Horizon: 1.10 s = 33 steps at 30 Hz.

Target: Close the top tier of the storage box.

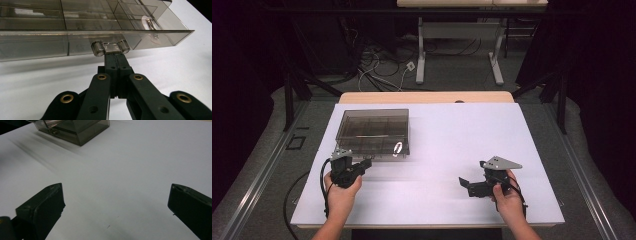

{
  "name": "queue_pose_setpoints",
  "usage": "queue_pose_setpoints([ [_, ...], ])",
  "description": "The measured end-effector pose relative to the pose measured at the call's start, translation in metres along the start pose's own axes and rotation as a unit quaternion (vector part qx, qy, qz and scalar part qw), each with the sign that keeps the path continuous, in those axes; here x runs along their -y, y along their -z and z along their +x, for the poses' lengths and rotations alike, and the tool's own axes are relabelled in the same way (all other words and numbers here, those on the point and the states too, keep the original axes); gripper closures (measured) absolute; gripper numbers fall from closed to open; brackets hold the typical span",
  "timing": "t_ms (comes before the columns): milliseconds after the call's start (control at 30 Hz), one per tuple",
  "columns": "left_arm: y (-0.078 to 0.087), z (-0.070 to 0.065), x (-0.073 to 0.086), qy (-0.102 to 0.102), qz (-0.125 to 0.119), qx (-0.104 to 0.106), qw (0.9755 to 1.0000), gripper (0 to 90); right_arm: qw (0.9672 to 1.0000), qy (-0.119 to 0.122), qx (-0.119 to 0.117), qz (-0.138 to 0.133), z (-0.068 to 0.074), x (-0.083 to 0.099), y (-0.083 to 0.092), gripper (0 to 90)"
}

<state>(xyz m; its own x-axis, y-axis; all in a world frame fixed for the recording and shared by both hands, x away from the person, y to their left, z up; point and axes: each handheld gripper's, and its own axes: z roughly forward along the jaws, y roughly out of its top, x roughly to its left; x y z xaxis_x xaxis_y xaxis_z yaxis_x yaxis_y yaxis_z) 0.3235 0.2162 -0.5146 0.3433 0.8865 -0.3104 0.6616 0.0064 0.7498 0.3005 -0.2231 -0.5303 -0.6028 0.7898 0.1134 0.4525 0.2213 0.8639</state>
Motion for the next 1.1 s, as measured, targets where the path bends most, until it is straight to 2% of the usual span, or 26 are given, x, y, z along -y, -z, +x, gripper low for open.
queue_pose_setpoints([
  [267,-0.007,0.004,-0.003,0.009,0.002,0.002,1.0000,90.0,1.0000,0.000,-0.002,0.000,-0.002,0.000,0.000,0.0],
  [533,-0.012,0.005,-0.008,0.008,0.003,-0.001,1.0000,90.0,1.0000,0.001,-0.003,-0.001,-0.002,0.000,0.000,0.0],
  [700,-0.014,0.006,-0.012,0.009,0.002,0.000,1.0000,90.0,0.9999,-0.010,-0.003,0.002,-0.002,0.001,0.000,0.0],
  [1100,-0.024,0.006,-0.023,0.009,0.004,-0.007,0.9999,90.0,1.0000,-0.007,-0.005,0.000,-0.003,0.001,0.001,0.2],
])
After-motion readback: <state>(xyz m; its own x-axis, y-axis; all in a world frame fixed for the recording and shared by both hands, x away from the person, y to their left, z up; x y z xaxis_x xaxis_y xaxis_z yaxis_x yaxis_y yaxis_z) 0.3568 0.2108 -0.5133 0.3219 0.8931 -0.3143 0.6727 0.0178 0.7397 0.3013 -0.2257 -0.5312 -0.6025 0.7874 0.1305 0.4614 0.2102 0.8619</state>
